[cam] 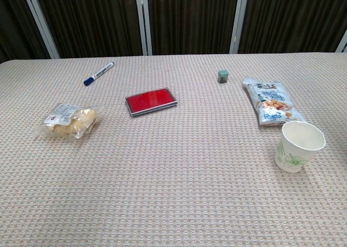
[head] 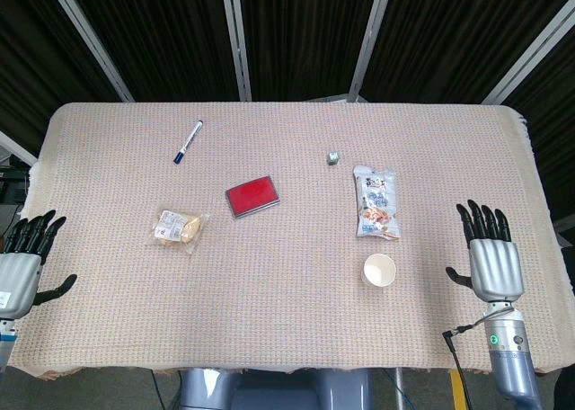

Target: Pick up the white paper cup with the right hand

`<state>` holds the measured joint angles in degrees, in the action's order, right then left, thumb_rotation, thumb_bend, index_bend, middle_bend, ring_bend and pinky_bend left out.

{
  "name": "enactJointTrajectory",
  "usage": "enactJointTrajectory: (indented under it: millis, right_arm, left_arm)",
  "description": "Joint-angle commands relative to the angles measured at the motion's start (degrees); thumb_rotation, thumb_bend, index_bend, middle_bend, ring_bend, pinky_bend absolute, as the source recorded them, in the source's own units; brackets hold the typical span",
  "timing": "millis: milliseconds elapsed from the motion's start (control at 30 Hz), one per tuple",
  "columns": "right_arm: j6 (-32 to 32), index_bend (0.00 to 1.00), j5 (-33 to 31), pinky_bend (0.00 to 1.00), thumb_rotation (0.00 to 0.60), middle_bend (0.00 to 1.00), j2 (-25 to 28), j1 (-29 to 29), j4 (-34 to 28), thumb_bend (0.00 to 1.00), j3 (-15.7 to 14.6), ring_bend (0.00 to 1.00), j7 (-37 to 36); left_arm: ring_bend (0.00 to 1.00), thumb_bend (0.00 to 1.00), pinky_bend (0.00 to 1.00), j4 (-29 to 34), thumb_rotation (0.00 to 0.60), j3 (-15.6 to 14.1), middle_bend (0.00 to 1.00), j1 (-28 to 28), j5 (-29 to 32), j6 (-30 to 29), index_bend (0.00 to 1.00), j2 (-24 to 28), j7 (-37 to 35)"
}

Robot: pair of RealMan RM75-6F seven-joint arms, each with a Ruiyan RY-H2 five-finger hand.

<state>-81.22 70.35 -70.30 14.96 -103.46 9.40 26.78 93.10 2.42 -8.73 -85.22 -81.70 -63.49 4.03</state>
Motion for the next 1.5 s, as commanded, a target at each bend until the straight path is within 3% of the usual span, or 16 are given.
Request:
enactJointTrajectory:
  millis: [33,367,533,733,867,1100,1500]
  right_arm:
    - [-0.08,0.03,0.16,0.00,0.600,0.00,-0.03,0.00,-0.04,0.00,-0.05,0.00,0.01]
    - [-0.37,0.03,0.56,0.00,0.600,0.00,0.57,-0.09,-1.86,0.00,0.13,0.00,-0.33]
    - [0.35,0.03,0.76,0.00,0.600,0.00,1.57,-0.05,-6.00,0.00,-0.32,0.00,-0.32]
    - [8.63,0.03,-5.31,0.00,0.600,0.00,6.36,1.56,-17.77,0.00,-1.51,0.00,-2.19]
    - [13.33,0.03,-8.73,0.00,0.600,0.00,7.87,4.10,-21.56,0.00,-1.45,0.00,-1.52]
    - [16.09,0.06,-15.61,0.00,0.600,0.00,3.31,9.16,-21.09,0.00,-1.23,0.00,4.57]
    - [14.07,0.15,-27.48,0.00,0.600,0.00,-4.56,15.41,-16.11,0.06,0.29,0.00,10.86]
  left_arm:
    - [0.00,0.19,0.00,0.00,0.600,0.02,0.00,0.00,0.04,0.01,0.00,-0.01,0.02]
    - [0.00,0.19,0.00,0.00,0.600,0.06,0.00,-0.04,0.10,0.04,0.00,-0.06,0.15]
    - [0.00,0.19,0.00,-0.04,0.600,0.13,0.00,-0.21,0.27,0.37,0.00,0.01,0.01]
    - [0.00,0.19,0.00,-0.08,0.600,0.14,0.00,-0.24,0.31,0.39,0.00,-0.02,0.06]
    - [0.00,0.19,0.00,-0.01,0.600,0.11,0.00,-0.15,0.22,0.15,0.00,-0.09,0.33]
    - [0.00,0.19,0.00,-0.02,0.600,0.13,0.00,-0.14,0.26,0.14,0.00,-0.13,0.36]
    - [0.00,0.19,0.00,-0.22,0.600,0.09,0.00,-0.21,0.11,0.20,0.00,-0.10,0.08]
